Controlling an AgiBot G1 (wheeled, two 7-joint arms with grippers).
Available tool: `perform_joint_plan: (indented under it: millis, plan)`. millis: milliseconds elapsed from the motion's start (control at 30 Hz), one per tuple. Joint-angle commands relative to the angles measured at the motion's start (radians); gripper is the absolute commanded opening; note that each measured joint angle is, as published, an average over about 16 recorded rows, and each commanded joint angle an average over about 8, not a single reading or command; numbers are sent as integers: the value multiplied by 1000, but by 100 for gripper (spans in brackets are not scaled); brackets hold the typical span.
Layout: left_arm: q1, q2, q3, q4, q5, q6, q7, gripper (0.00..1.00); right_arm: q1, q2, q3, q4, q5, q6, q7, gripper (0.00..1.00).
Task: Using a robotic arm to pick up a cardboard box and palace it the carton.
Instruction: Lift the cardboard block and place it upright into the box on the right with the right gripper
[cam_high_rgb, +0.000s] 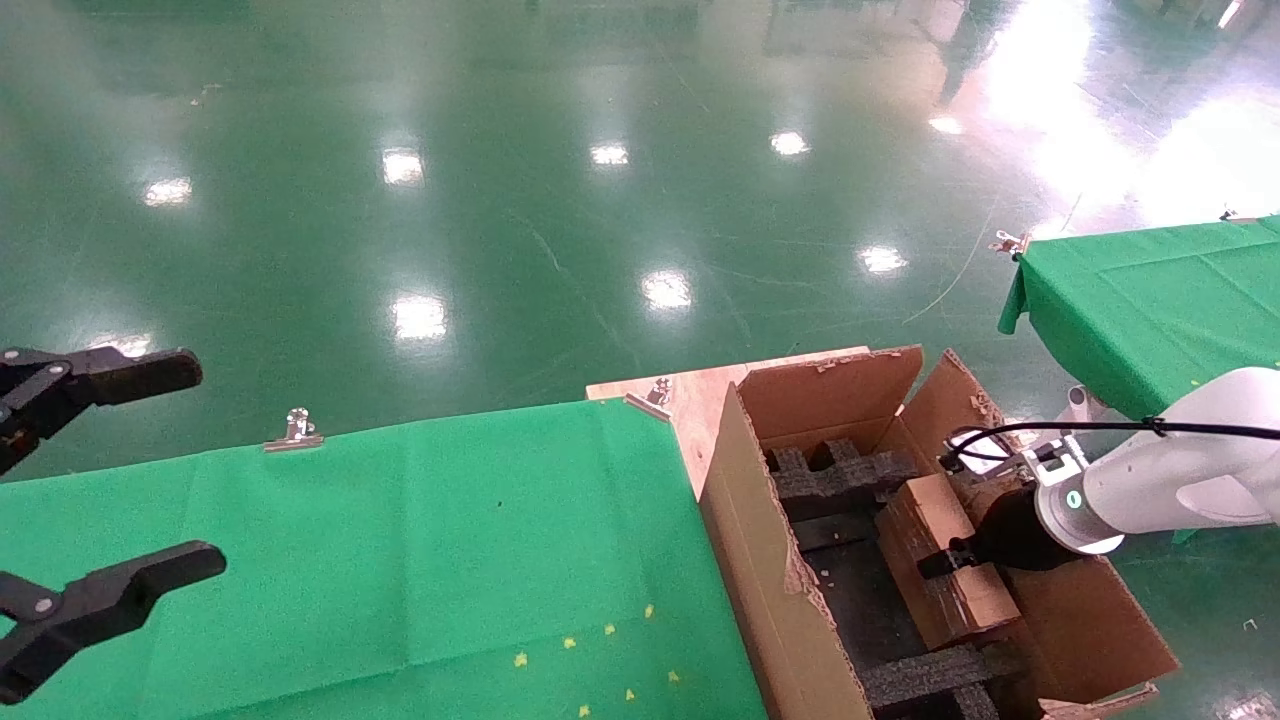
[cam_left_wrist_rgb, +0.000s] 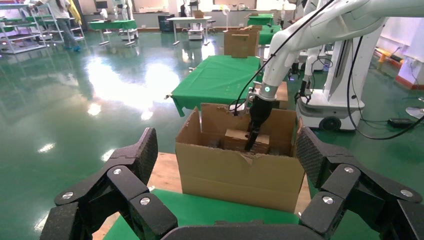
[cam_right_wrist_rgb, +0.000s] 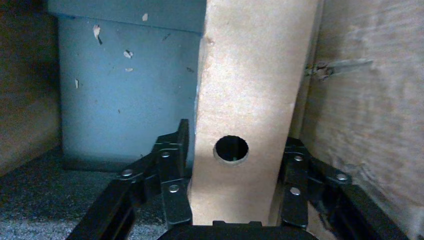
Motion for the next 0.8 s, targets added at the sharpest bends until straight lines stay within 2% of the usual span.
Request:
perform_joint_plan:
  millis: [33, 500, 667, 800]
  plan:
    - [0, 0, 0, 0, 0, 0, 0, 100, 6, 2, -1, 1, -2, -2, 0, 100]
    - [0, 0, 0, 0, 0, 0, 0, 100, 103, 44, -12, 54, -37, -10, 13, 100]
    - [0, 0, 0, 0, 0, 0, 0, 100, 182, 74, 6, 125, -34, -12, -4, 100]
    - [0, 0, 0, 0, 0, 0, 0, 100, 265, 114, 37, 227, -18, -25, -39, 100]
